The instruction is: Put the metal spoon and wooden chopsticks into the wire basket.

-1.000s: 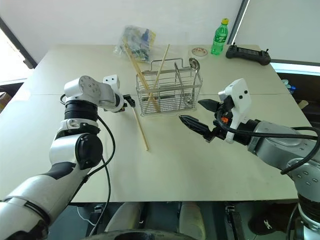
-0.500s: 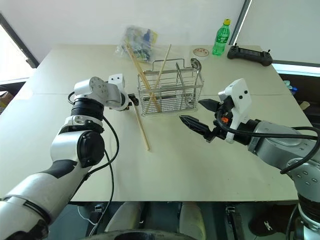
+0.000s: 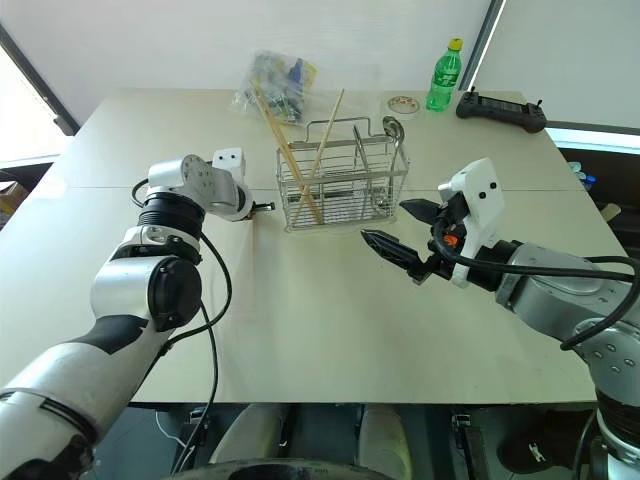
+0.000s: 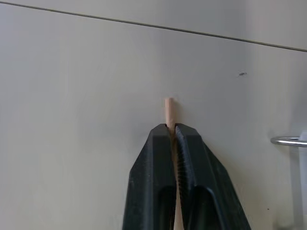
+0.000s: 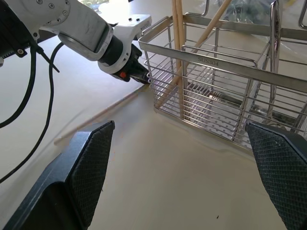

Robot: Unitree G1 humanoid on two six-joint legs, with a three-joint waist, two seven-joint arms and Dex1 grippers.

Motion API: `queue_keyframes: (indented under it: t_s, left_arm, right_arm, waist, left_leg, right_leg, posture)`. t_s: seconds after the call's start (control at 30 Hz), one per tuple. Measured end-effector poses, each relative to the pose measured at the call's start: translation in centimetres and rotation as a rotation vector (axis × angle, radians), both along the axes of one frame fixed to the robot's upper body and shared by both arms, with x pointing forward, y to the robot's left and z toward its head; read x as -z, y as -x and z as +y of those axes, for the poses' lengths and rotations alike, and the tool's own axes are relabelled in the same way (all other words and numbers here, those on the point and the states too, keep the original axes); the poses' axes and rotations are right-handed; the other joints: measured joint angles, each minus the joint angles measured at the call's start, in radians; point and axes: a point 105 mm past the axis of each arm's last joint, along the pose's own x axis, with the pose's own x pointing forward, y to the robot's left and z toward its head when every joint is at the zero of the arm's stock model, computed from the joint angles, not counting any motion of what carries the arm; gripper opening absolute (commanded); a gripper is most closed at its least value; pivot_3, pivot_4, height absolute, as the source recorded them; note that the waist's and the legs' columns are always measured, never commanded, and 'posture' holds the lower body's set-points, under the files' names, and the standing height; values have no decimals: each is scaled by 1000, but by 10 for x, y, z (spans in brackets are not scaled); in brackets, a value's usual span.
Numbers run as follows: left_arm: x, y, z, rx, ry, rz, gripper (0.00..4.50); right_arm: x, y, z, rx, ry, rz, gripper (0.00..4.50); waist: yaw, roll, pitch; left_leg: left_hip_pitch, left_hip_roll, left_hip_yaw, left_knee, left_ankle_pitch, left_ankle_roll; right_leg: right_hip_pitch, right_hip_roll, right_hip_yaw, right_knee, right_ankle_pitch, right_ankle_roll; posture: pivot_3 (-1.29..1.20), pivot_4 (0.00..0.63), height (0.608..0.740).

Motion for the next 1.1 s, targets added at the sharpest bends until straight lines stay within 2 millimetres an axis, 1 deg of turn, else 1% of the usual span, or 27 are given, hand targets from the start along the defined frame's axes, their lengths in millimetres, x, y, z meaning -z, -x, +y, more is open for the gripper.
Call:
queue_keyframes:
  t_s: [0.23,0.37,0.47,0.53,0.6,0.67,0.73,0.83,0.9,0.97,1.07,1.1]
  left_arm:
    - [0,1,0,-2,16,8,34]
    - [-1,2,5,-24,54,19,34]
    - [-4,2,19,-71,92,22,34]
    - [-13,0,40,-127,111,-6,34]
    - [-28,-3,63,-191,143,-70,34]
    - [-42,-6,82,-240,194,-141,34]
    - [-54,-10,97,-275,220,-218,34]
    - [-82,-19,114,-299,287,-406,34]
    - [-107,-22,124,-303,339,-551,34]
    - [-129,-23,125,-283,402,-674,34]
    - [-184,-14,128,-196,474,-944,34]
    - [-209,-6,131,-161,500,-1050,34]
  right_arm:
    - [-1,0,0,0,-1,-1,4500]
    - [-2,-1,0,-5,-4,-5,4500]
    - [-1,-3,-2,-4,-6,2,4500]
    - [-1,-3,-2,-8,-4,3,4500]
    - [0,-3,-2,-17,-5,8,4500]
    - [2,-2,-4,-22,5,19,4500]
    - [4,-1,-4,-27,12,29,4500]
    - [9,1,-6,-31,12,48,4500]
    - [11,1,-6,-29,14,54,4500]
    - [11,1,-7,-27,17,54,4500]
    - [12,1,-7,-26,19,54,4500]
    - [12,1,-7,-26,19,54,4500]
  waist:
    - [-1,0,0]
    - [-2,0,0]
    - [-7,-1,1]
    - [-13,-1,1]
    - [-18,-1,1]
    - [-24,-1,1]
    - [-24,-1,1]
    - [-24,-1,1]
    - [-27,-1,1]
    - [-27,-1,1]
    - [-28,-2,1]
    - [-28,-2,1]
  left_leg:
    - [0,0,0,0,0,0]
    - [0,0,0,0,0,0]
    - [0,0,1,-1,0,0]
    - [0,0,1,-2,0,0]
    - [0,0,1,-2,0,0]
    - [0,0,0,-2,0,0]
    - [-1,0,0,-2,0,0]
    - [-1,0,0,-2,0,0]
    - [-1,1,0,-2,0,0]
    - [-1,1,0,-2,0,0]
    - [-1,1,0,-2,0,0]
    - [-1,1,0,-2,0,0]
  right_leg:
    - [0,0,0,0,0,0]
    - [-1,0,0,0,0,0]
    - [-2,0,0,0,0,0]
    - [-3,1,0,1,0,0]
    - [-3,1,0,1,0,0]
    - [-3,1,0,1,0,0]
    - [-3,0,0,1,0,0]
    - [-3,0,0,1,0,-1]
    - [-3,0,0,1,0,-1]
    - [-3,0,0,0,0,-1]
    - [-3,0,0,0,1,-1]
    - [-3,0,0,0,1,-1]
  posture:
    - [0,150,713]
    - [0,150,713]
    - [0,150,713]
    - [0,150,713]
    - [0,150,713]
    - [0,150,713]
    - [0,150,713]
    - [0,150,713]
    - [0,150,713]
    - [0,150,713]
    - [0,150,713]
    - [0,150,713]
